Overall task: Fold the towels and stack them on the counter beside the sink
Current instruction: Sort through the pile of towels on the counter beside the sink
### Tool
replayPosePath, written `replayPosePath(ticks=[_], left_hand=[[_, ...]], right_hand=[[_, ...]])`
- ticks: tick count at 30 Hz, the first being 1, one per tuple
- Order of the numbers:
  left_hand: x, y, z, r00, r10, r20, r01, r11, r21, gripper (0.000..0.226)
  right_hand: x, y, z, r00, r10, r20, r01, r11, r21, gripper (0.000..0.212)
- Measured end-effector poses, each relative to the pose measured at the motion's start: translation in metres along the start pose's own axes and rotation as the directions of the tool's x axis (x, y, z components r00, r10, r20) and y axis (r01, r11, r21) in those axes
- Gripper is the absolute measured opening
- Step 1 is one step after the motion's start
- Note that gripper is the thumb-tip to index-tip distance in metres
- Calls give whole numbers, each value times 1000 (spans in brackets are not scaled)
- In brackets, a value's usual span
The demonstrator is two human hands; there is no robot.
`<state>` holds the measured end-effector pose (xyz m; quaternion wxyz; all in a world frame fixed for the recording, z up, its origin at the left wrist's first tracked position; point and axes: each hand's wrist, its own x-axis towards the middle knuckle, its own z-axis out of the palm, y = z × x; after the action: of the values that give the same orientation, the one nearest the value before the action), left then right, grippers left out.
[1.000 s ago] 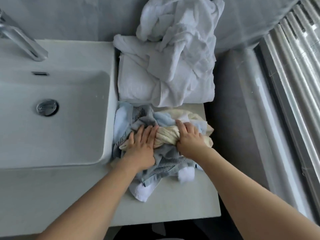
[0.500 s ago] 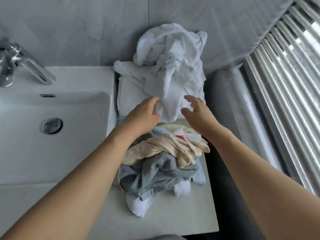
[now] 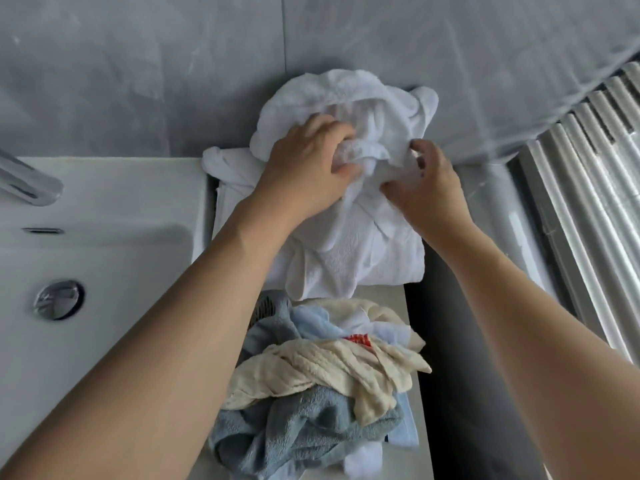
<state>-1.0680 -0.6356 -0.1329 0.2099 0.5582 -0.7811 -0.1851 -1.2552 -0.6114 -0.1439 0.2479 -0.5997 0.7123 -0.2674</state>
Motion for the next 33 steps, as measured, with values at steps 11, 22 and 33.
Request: replayPosePath(ticks=[11,22,33], left_hand=[[-51,3,-24,999,42,20,-32,928,-370,38],[-69,-2,-21,979,-124,-159,49,910,-411,15],[-96,6,-34,805,-325,497,412,908,-74,64]], right_hand=[[-17,-13,-14,967,-135,-217,224,860,459,15],[-58,-31,-32,961,-268,-68,273,876,397,26],[-53,1,-14,991,-130,-13,130,991,-35,21]])
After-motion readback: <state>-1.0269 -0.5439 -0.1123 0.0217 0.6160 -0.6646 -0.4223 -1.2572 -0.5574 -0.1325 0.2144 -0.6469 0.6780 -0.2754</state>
